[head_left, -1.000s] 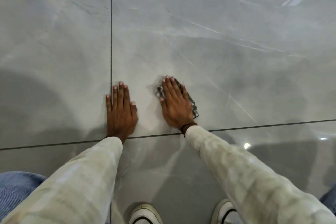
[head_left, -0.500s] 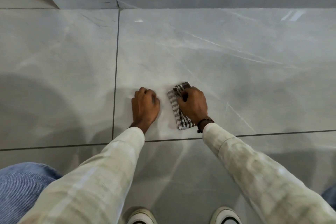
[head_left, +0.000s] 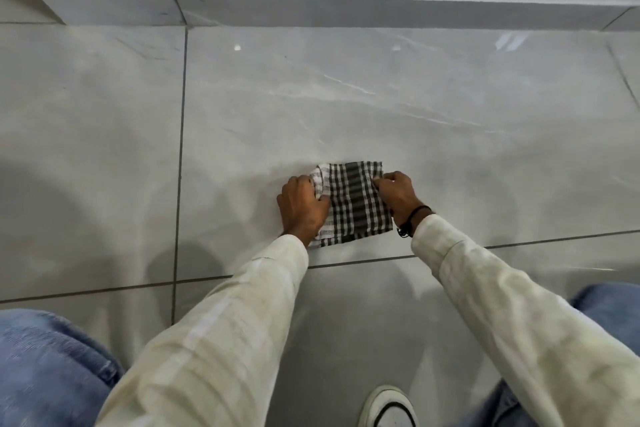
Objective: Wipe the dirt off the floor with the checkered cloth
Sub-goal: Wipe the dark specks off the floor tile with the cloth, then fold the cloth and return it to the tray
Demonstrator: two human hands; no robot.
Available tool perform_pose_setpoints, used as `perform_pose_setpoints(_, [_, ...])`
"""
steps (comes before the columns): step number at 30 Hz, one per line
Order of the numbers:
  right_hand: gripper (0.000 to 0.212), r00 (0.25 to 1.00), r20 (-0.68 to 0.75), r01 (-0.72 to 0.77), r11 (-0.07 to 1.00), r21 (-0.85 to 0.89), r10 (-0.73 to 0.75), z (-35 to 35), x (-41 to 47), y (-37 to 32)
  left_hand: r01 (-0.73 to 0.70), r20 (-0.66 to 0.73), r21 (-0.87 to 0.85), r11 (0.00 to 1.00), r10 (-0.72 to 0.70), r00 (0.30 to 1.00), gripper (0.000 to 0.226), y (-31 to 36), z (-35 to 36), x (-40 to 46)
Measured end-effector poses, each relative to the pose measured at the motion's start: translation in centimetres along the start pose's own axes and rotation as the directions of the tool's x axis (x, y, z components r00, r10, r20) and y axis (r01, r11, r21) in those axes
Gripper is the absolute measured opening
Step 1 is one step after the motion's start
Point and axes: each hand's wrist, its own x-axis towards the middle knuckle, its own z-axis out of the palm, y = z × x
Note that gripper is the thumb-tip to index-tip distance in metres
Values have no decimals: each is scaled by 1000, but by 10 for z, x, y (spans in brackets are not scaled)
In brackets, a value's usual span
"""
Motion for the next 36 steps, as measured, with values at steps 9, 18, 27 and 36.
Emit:
perform_pose_setpoints(9, [20,976,215,-47,995,87,27,-46,-158,-108,269,50,-477,837,-279,959,45,60,-171,-100])
perform_pose_setpoints(18, [26,818,572,112,992,-51,-63,-74,-445,-314,399,-15,-700,592,-571,821,26,140,-468,-299])
perform_pose_setpoints(27, [13,622,764,557,782,-281,-169,22,-644,-446,277,-129,-880,385,-756,642,24,127,-684,-453])
perform_pose_setpoints(36, [13,376,879,879,413,-238,-293,214,-731,-437,233,-55,-961,151,-926,373,44,-13,-721,-470])
